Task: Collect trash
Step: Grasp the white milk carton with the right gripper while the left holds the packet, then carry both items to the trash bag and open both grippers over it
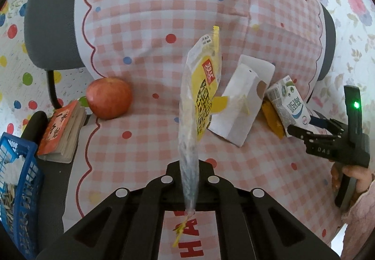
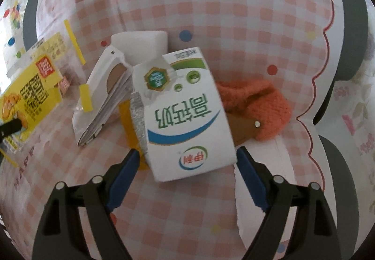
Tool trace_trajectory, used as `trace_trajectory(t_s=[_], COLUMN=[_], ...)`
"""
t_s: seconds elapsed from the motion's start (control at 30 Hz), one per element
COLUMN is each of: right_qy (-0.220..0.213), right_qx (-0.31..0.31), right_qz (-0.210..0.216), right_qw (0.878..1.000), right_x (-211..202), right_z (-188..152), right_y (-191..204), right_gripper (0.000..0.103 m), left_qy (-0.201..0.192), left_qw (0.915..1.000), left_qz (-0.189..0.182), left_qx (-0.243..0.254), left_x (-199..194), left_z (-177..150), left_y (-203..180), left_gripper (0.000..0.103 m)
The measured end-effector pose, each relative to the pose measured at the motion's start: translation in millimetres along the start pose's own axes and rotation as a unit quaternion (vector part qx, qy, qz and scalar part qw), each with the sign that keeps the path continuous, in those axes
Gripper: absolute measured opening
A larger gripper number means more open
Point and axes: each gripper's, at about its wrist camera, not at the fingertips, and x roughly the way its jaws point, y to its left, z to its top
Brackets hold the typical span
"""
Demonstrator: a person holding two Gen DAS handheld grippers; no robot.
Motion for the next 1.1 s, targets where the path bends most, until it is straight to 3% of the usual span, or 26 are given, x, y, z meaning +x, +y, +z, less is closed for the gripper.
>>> trace_trajectory(t_s=[0.17,0.37,0.53,0.77,1.1], right_qy=[-0.007,-0.032,-0.054,-0.09,-0.093], right_qx=[-0.017,0.056,0.079,0.094,0.145], right_qz=[-0.018,-0.016,-0.011,-0.042,-0.065], right_qw=[1.0,0.998,0.995,0.991,0.983], right_x=[-19.0,-85.0,-139.2,-199.3,-253.1], right_z=[-14.7,-32.4,-56.2,-98.6,-156.1], right_y=[16.5,24.6,29.7,45.4,34.2], right_gripper=[0.072,0.072,0.072,0.072,0.072], left_qy=[-0.002,-0.021,-0.047,-0.058,-0.064], left_qw=[1.0,0.9997,0.998,0.9951,0.986], left_qz=[0.0,-0.011,-0.04,-0.076,-0.132], left_qx=[-0.001,0.005,0.014,0.027,0.079], left_x=[-7.2,-34.8,-70.8,-104.5,-137.6], left_z=[-4.0,-12.8,-22.8,-52.5,-90.1], left_y=[-1.6,-12.4,-34.5,-63.7,-117.6], left_gripper=[0.002,0.002,0.002,0.002,0.002])
